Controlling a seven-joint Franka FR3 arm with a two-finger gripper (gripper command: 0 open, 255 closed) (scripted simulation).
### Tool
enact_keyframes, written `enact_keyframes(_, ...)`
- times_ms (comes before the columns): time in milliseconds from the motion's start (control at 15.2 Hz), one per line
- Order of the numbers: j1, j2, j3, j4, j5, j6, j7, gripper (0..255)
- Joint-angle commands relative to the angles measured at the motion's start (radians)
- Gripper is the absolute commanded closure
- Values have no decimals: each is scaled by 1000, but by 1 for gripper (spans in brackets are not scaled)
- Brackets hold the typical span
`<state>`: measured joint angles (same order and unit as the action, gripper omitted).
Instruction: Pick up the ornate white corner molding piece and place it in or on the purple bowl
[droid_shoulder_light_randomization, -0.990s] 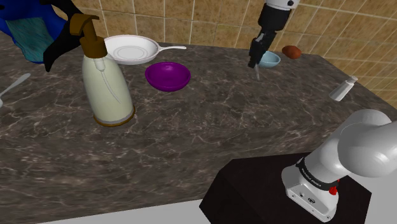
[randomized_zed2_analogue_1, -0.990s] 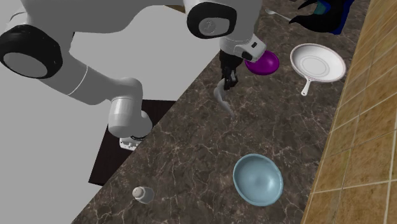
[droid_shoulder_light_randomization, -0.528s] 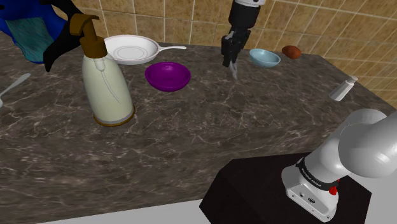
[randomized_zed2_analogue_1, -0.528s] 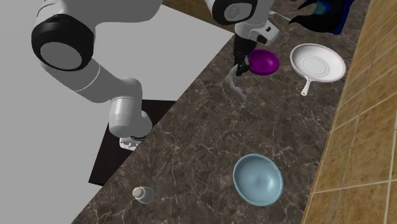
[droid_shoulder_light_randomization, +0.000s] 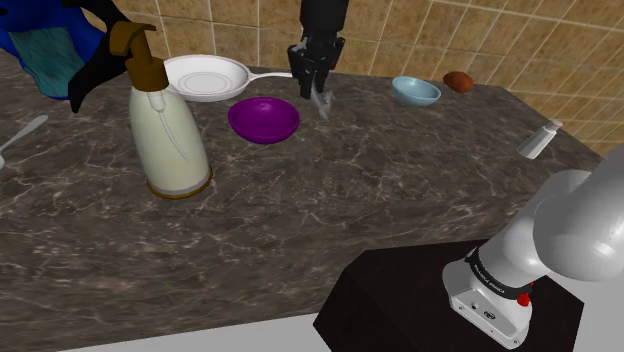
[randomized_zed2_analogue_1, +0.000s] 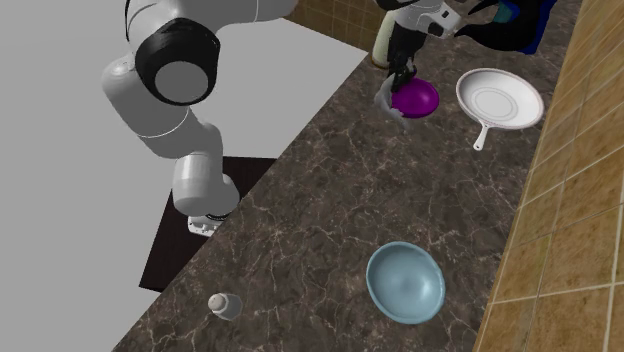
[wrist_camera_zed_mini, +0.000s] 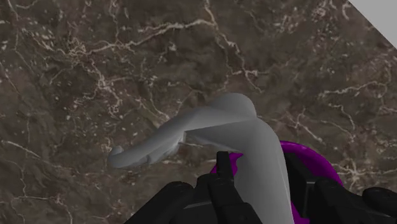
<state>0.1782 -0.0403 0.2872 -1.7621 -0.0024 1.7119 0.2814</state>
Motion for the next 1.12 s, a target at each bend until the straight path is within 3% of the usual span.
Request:
enact_keyframes(0, 14, 81, 17, 92, -23, -15, 35, 255)
enact_keyframes(330, 79, 296, 50, 367, -93, -88, 126, 255)
enact_keyframes(528, 143, 460, 58, 602, -147, -168, 173, 255)
enact_keyframes(1056, 127, 431, 54, 450, -137, -44, 174, 255)
